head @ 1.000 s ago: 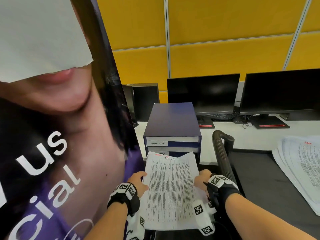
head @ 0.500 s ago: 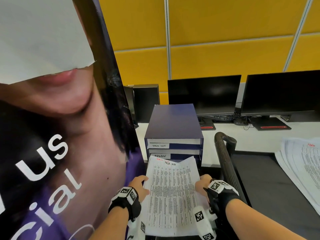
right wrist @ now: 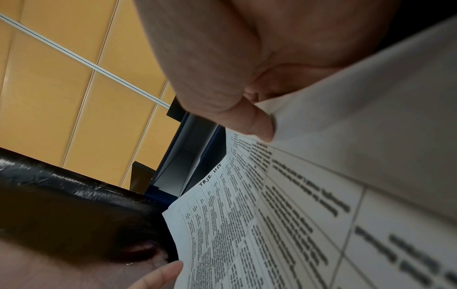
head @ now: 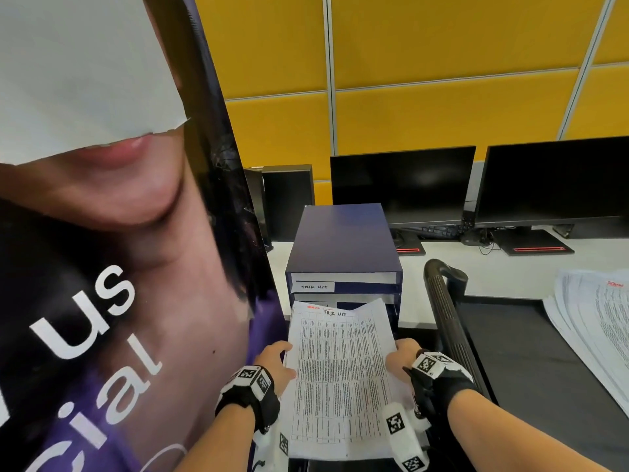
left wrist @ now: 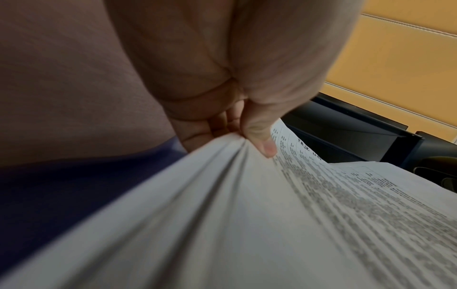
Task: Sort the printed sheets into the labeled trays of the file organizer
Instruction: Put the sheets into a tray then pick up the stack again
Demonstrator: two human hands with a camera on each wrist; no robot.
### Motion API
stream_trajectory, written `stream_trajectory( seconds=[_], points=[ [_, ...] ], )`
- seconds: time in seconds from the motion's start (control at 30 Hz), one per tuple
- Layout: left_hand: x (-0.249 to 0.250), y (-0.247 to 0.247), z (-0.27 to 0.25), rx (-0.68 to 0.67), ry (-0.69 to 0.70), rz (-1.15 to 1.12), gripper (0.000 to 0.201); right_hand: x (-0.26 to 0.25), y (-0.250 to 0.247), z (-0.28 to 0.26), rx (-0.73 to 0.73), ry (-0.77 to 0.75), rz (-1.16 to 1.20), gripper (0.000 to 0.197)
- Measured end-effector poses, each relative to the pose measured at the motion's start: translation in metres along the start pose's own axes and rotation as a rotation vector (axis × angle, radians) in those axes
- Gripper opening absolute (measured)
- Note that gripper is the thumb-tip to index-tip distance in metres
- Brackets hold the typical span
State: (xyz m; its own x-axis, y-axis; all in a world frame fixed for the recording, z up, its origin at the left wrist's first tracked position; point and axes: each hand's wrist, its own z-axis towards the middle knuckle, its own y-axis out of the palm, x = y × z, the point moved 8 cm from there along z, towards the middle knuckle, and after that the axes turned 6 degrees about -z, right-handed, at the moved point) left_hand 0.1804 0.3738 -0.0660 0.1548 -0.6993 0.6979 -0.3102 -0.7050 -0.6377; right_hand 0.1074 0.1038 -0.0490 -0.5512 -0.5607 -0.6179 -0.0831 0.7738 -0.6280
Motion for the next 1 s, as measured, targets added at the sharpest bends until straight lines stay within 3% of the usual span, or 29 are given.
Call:
stream_trajectory(
  seconds=[0.3,0.67,1.0],
  points=[
    [0.016,-0.015,0.0,0.068,0.093,-0.278,0.054,-0.014,-0.019,-0.002,0.084,-0.061,0.148,0.024],
    [0.047,-0.013,0.014,0.039,0.11,-0.219,0.058,-0.022,-0.038,0.003,0.083,-0.024,0.12,0.025],
    [0.055,-0.028,0.054,0.176,0.061,-0.374,0.044,-0.021,-0.041,0.024,0.113,0.021,0.24,0.031]
  ],
)
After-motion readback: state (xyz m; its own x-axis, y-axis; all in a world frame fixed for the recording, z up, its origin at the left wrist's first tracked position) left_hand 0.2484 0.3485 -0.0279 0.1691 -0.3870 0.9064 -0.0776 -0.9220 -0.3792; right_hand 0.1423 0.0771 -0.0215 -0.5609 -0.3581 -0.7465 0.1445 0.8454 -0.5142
